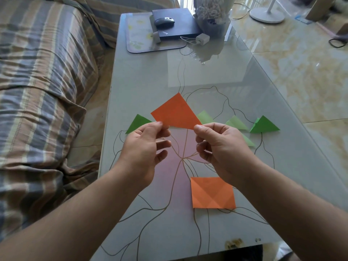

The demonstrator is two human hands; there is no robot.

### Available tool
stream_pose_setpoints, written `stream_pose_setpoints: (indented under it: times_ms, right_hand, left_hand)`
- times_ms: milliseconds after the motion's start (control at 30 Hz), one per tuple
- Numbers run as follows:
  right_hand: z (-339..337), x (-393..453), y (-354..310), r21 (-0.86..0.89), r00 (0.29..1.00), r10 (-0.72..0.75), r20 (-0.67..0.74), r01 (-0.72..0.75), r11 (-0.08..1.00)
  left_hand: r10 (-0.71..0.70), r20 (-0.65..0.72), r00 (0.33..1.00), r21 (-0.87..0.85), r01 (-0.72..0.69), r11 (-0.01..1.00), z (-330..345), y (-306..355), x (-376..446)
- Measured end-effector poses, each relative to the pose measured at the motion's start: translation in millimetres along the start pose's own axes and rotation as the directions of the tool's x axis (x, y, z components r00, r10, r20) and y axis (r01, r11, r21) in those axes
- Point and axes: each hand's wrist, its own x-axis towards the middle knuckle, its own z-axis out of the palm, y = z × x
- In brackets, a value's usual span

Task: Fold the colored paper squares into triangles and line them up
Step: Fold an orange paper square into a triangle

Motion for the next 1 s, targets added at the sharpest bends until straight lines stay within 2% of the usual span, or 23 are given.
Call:
stream_pose_setpoints:
  times_ms: [267, 433, 500, 567, 633, 667, 733, 767, 800, 833, 900, 1000]
  right_hand:
    - [-1.5, -3.4, 1.7, -0.008, 0.998, 0.048, 0.040, -0.048, 0.999]
    - [-4.4, -0.3, 0.8, -0.097, 1.000, -0.016, 0.013, 0.017, 0.995]
    - [-7.3, 2.0, -1.6, -0.101, 0.999, -0.011, 0.045, 0.016, 0.995]
    - [-12.0, 4.1, -5.2, -0.189, 0.995, -0.020, 0.094, 0.037, 0.981]
    - [-14.0, 4.1, -9.8, -0.198, 0.987, -0.040, 0.154, 0.071, 0.978]
    - [-14.3, 3.8, -11.5, -0.154, 0.984, -0.047, 0.169, 0.073, 0.985]
    - [-14.1, 4.2, -12.7, -0.066, 0.992, -0.034, 0.125, 0.043, 0.997]
    - [-14.1, 4.7, -12.5, -0.044, 0.997, -0.012, 0.075, 0.015, 0.999]
    - [-13.8, 5.7, -12.0, -0.025, 0.999, 0.016, 0.028, -0.015, 1.000]
    - [-12.9, 7.2, -11.5, -0.011, 0.999, 0.049, -0.002, -0.049, 0.999]
    - [-9.9, 8.8, -11.9, 0.023, 0.991, 0.134, -0.010, -0.134, 0.991]
    - [-8.1, 6.2, -12.6, 0.056, 0.962, 0.263, 0.073, -0.267, 0.962]
  left_hand:
    - [0.116, 0.018, 0.993, 0.099, -0.117, 0.988, -1.0, 2.5, -1.0]
    - [0.180, 0.048, 0.983, 0.078, -0.183, 0.980, -3.2, 3.8, -2.6]
    - [0.228, 0.070, 0.971, 0.097, -0.234, 0.967, -3.9, 4.9, -4.1]
    - [0.318, 0.111, 0.942, 0.154, -0.333, 0.930, -4.5, 5.2, -5.5]
    - [0.467, 0.188, 0.864, 0.259, -0.502, 0.825, -7.3, 6.2, -5.8]
    - [0.566, 0.245, 0.787, 0.353, -0.616, 0.704, -10.3, 7.1, -4.9]
    - [0.724, 0.412, 0.553, 0.492, -0.804, 0.335, -16.7, 9.0, -0.8]
    - [0.755, 0.487, 0.439, 0.499, -0.849, 0.172, -19.6, 8.6, 1.5]
    - [0.763, 0.537, 0.359, 0.492, -0.869, 0.062, -21.4, 7.6, 2.9]
    - [0.764, 0.563, 0.314, 0.485, -0.874, 0.002, -23.1, 5.8, 4.6]
    - [0.758, 0.594, 0.270, 0.477, -0.877, -0.061, -24.9, 2.5, 7.7]
    - [0.757, 0.612, 0.231, 0.486, -0.865, -0.128, -27.2, -0.2, 12.2]
